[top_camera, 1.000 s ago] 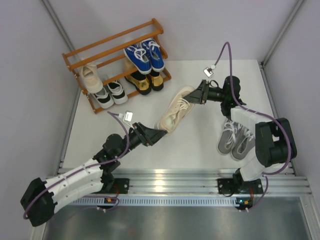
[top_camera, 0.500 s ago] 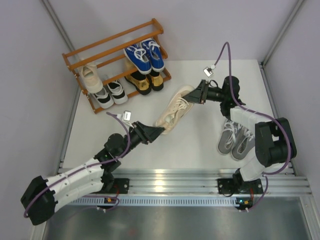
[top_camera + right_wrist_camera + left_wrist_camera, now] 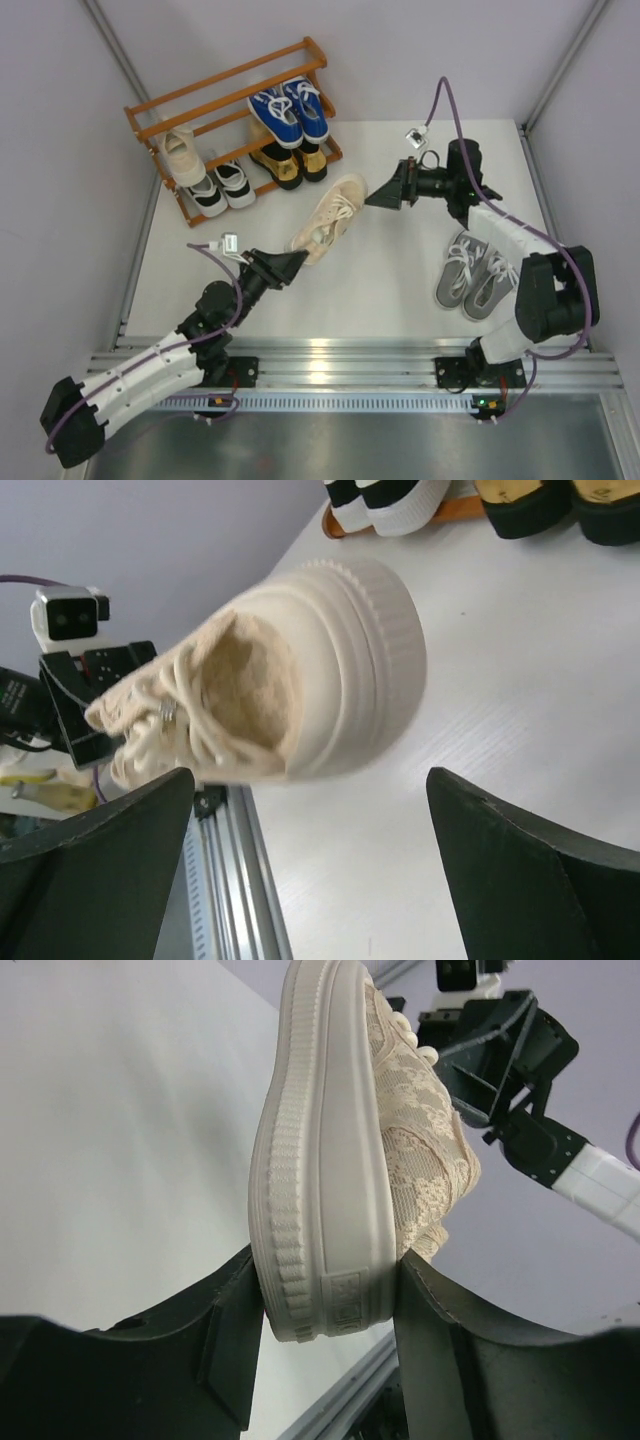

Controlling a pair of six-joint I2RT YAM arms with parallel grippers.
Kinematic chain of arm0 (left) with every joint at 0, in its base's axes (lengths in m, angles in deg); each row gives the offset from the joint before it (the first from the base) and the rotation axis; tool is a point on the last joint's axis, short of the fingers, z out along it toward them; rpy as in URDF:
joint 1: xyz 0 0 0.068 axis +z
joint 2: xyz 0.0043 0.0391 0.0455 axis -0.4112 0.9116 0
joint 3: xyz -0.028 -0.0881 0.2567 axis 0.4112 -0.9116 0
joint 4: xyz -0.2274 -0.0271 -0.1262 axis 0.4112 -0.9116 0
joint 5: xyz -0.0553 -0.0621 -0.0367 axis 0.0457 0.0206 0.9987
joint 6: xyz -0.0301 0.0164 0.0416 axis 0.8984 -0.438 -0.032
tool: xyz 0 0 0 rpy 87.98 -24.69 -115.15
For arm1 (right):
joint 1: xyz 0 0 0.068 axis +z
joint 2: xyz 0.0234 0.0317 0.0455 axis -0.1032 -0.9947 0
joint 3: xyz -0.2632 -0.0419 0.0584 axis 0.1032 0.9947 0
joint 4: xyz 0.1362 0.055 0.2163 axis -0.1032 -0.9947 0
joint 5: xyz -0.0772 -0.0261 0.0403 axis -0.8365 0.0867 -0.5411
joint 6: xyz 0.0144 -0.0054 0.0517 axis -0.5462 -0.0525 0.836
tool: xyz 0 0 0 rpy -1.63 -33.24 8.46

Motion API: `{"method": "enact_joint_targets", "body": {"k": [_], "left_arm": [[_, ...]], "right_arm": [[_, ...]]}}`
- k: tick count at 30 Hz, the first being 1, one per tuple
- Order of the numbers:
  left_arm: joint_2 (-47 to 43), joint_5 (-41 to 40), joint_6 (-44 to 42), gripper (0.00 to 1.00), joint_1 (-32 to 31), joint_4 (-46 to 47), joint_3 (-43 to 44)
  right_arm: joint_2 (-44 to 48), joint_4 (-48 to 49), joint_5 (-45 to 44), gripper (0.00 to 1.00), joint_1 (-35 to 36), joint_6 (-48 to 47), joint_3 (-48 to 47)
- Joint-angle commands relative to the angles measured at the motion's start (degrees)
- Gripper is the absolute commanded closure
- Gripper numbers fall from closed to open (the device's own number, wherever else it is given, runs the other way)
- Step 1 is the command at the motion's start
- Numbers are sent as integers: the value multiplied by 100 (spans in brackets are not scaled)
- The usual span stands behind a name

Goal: Place and organize the shoes onto the shoe shelf
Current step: Adjust the shoe, then place the shoe at the shoe shelf.

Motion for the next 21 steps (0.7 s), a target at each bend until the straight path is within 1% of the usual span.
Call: {"method": "enact_joint_targets", "body": {"k": [1,3,4,5,8,9,11,12,14,16,17,18,21], "left_arm": [[-469,-873,-269,100,20,537,137],[-627,-1085,-367,100,20,518,138],[-680,-1190,-445,100,20,509,138],[-776,-1417,-472,100,20,526,138],[-987,-1849,-525,100,20,780,50],[-1040,-2111,-543,100,29,842,-11],[-1120,-2420,-560,100,29,982,-12],[-1094,-2674,-673,100,29,1079,-12],[-919,-2878,-780,100,29,1290,23],[-734,-3150,-902,100,29,1571,85],[-542,-3195,-929,100,38,1703,94],[-444,-3239,-973,100,81,2096,59],[-145,-3292,-1017,100,204,2572,67]], "right_arm": [[579,-667,-65,1,-557,-904,-115],[746,-578,49,0,-875,-868,-9],[791,-586,94,1,-1155,-903,52],[843,-586,120,1,-1271,-929,201],[1002,-368,164,1,-1613,-999,650],[1054,-297,191,0,-1650,-1000,738],[1063,-462,252,1,-1703,-1148,774],[1063,-481,348,1,-1712,-1219,782],[1107,-481,428,1,-1712,-1272,783],[1212,-612,524,1,-1729,-1517,748],[1248,-778,568,1,-1729,-1631,721],[1335,-832,551,0,-1729,-1789,721],[1485,-912,543,1,-1747,-1957,765]]}}
